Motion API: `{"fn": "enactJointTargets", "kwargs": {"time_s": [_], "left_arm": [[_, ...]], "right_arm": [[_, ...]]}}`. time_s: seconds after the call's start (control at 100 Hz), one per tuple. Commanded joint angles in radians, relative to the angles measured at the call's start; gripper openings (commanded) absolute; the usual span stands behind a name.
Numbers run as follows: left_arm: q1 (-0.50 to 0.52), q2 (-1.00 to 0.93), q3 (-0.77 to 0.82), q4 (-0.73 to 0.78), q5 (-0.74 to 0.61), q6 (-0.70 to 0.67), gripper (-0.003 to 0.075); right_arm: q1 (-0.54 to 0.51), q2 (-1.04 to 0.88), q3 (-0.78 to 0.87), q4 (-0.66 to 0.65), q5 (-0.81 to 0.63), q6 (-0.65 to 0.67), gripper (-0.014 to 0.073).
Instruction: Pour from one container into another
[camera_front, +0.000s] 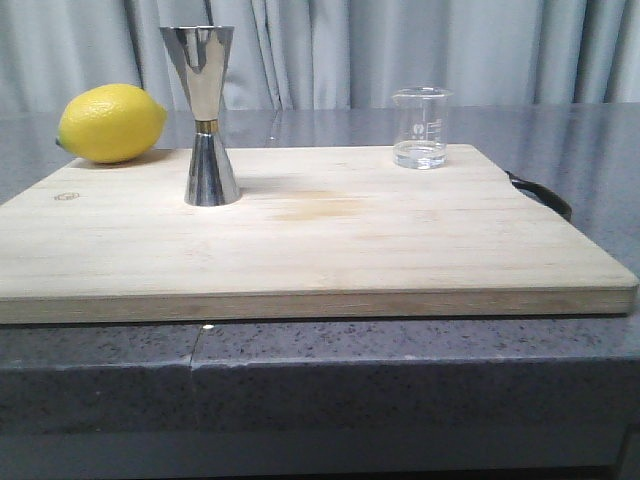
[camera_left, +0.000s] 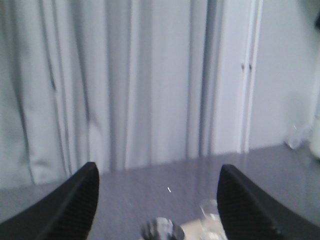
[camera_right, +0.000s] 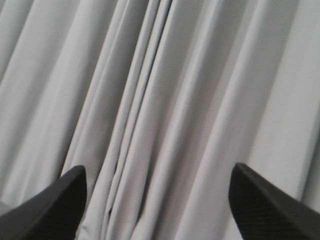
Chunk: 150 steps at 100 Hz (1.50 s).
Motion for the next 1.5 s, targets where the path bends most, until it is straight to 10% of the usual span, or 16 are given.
{"fn": "enactJointTargets", "kwargs": {"time_s": [0.0, 0.28, 0.43, 0.52, 0.89, 1.49], "left_arm": [[0.026, -0.123, -0.054, -0.112, -0.015, 0.174, 0.0426], [0.079, -0.4, -0.076, -0.196, 0.106, 0.443, 0.0203], [0.079, -0.434, -0.076, -0.198, 0.142, 0.45, -0.0018], [0.079, -0.432, -0.073, -0.198, 0.152, 0.459, -0.0019], [0.079, -0.424, 0.11, -0.456, -0.023, 0.665, -0.0019], [0.079, -0.424, 0.193, -0.504, -0.059, 0.667, -0.0019]], "right_arm": [[-0.032, -0.073, -0.031, 0.024, -0.036, -0.017, 0.0531], [-0.043, -0.339, -0.027, 0.024, 0.388, -0.017, 0.0477], [-0.043, -0.505, 0.023, 0.024, 0.536, -0.017, 0.0157], [-0.043, -0.614, 0.084, 0.024, 0.575, -0.017, -0.0077], [-0.043, -1.038, 0.422, 0.024, 0.713, -0.017, -0.0069], [-0.043, -1.021, 0.491, 0.046, 0.741, -0.017, -0.0069]]}}
